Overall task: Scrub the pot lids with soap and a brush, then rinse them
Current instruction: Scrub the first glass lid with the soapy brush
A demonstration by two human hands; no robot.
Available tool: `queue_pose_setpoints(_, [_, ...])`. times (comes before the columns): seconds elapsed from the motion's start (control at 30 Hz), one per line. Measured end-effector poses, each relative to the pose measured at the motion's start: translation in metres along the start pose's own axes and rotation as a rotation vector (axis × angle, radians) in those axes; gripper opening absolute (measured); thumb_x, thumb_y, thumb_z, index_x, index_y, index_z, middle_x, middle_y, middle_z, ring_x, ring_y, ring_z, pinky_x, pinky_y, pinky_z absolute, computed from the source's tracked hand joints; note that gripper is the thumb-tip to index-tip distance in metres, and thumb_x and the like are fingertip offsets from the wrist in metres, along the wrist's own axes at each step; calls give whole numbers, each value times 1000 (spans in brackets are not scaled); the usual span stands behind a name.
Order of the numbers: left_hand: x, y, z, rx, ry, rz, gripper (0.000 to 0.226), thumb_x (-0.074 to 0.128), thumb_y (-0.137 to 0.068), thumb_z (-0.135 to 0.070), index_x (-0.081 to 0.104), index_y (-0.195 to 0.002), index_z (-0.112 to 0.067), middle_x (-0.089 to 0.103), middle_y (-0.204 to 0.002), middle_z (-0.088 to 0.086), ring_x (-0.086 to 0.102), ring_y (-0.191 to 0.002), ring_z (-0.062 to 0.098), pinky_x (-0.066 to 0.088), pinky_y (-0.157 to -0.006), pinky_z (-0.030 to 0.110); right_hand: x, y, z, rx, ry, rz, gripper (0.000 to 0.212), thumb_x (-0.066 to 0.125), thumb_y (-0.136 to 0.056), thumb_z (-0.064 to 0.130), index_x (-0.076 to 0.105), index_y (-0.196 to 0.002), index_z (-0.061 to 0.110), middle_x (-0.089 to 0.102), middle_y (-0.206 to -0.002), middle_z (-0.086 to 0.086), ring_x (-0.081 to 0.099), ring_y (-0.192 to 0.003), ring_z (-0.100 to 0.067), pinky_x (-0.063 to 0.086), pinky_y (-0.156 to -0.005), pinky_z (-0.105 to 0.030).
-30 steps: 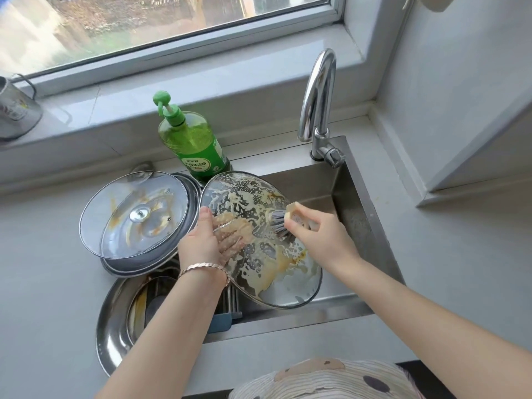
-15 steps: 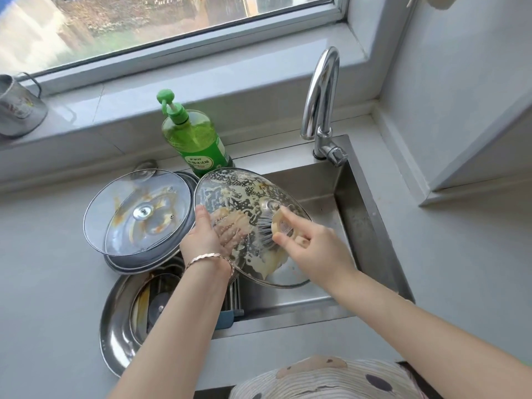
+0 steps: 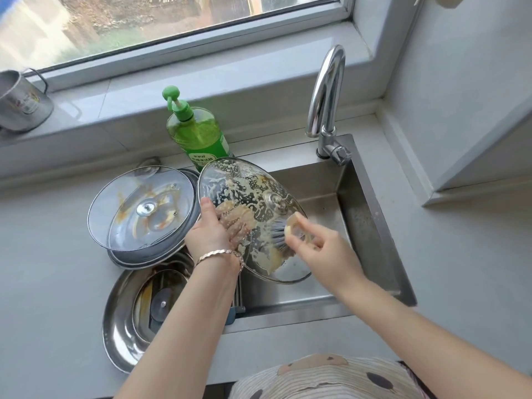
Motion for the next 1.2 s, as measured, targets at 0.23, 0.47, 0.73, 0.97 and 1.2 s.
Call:
queue_pose_setpoints(0.23, [-11, 3, -4, 27, -7, -148, 37, 54, -90, -47, 55, -66, -19, 60, -50, -7, 59, -51, 12, 50, -46, 21, -11, -3, -24, 124, 29, -96, 45, 59, -85, 48, 51, -129, 43, 33, -47, 5, 35, -50, -9, 29, -53, -27])
queue_pose_setpoints(0.47, [-8, -3, -3, -13, 83, -136, 34, 54, -91, -45, 55, -71, -17, 61, -45, -10, 60, -41, 8, 47, -39, 18, -3, 11, -10, 35, 30, -44, 45, 61, -84, 46, 48, -126, 51, 33, -44, 7, 35, -48, -9, 29, -53, -25])
queue_pose_setpoints(0.73, [-7, 14, 2, 25, -194, -106, 41, 46, -93, -49, 66, -81, -15, 53, -60, -2, 50, -53, 13, 45, -56, 25, 22, 14, 71, -342, 246, -12, 52, 58, -84, 52, 41, -133, 49, 56, -63, 10, 43, -61, -8, 35, -58, -22])
queue_pose_setpoints(0.97, [-26, 3, 11, -123, -69, -202, 38, 53, -87, -54, 56, -76, -17, 59, -68, -4, 50, -42, 9, 40, -39, 15, -2, 28, -8, -194, 194, 70, 48, 59, -82, 51, 36, -123, 58, 47, -48, 23, 45, -49, 1, 33, -51, -14])
queue_pose_setpoints(1.2, [-30, -6, 20, -169, -53, -214, 42, 54, -84, -58, 61, -84, -17, 62, -71, -5, 53, -47, 8, 43, -46, 22, 8, 26, -14, -94, 102, 165, 48, 63, -84, 40, 40, -124, 54, 45, -43, 24, 43, -47, -1, 32, -58, -21])
Point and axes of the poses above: each hand's wrist, its own y-axis away from the middle knuckle, its own x-axis out of the palm, z = x × y, the point moved 7 cm from there along -y, towards the middle knuckle
